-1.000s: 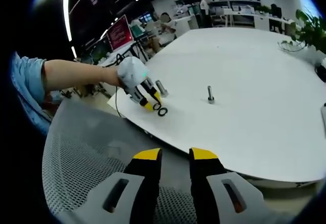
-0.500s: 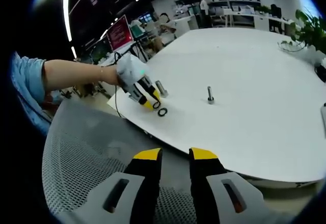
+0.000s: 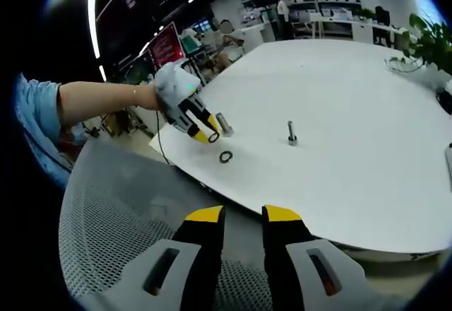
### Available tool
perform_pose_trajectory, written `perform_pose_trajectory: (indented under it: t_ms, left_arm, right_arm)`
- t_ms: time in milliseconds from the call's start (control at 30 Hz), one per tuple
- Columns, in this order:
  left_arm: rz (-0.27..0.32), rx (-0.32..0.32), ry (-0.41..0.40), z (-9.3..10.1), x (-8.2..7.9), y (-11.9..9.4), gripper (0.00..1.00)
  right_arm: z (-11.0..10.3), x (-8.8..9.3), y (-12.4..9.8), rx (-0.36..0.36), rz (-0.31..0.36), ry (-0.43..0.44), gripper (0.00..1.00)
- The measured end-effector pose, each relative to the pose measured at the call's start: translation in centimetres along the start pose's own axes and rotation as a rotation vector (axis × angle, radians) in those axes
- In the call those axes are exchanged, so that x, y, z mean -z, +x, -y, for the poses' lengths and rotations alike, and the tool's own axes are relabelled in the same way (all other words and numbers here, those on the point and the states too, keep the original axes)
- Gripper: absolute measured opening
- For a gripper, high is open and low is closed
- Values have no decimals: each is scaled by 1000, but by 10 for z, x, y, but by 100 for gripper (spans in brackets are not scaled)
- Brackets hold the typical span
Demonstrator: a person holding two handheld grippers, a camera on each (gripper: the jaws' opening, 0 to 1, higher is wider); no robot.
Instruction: Place the washer onto the threaded stud by aligning its center hole with the stud, sliding it down to the base, and recovering from edge contact or off-axis alignment until the washer reaches the visible bottom stop.
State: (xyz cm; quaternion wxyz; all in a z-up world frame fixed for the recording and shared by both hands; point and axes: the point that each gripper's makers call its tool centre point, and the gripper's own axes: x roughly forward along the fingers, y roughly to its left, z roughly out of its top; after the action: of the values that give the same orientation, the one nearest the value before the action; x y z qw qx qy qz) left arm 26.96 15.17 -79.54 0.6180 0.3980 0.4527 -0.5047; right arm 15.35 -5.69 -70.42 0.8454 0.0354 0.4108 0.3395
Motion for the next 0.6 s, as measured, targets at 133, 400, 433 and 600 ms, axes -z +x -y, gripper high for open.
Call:
perform_pose_trajectory:
  t_ms: [133,400,433,600]
  left_arm:
    - [8,-6,12,-2,-6,-14,19]
    - [-24,-53,36,-21,2,-29,19]
    - [-29,-57,33,-24,3,-31,19]
    - [-24,-76,18,-37,-1,-37,19]
  right_arm:
    - [0,-1,0,-1,4,0,24]
    - [-1,-1,0,-4,5,-3,24]
    - [-1,-1,0,-4,6,-3,24]
    - [-2,-1,0,-7,9,-3,24]
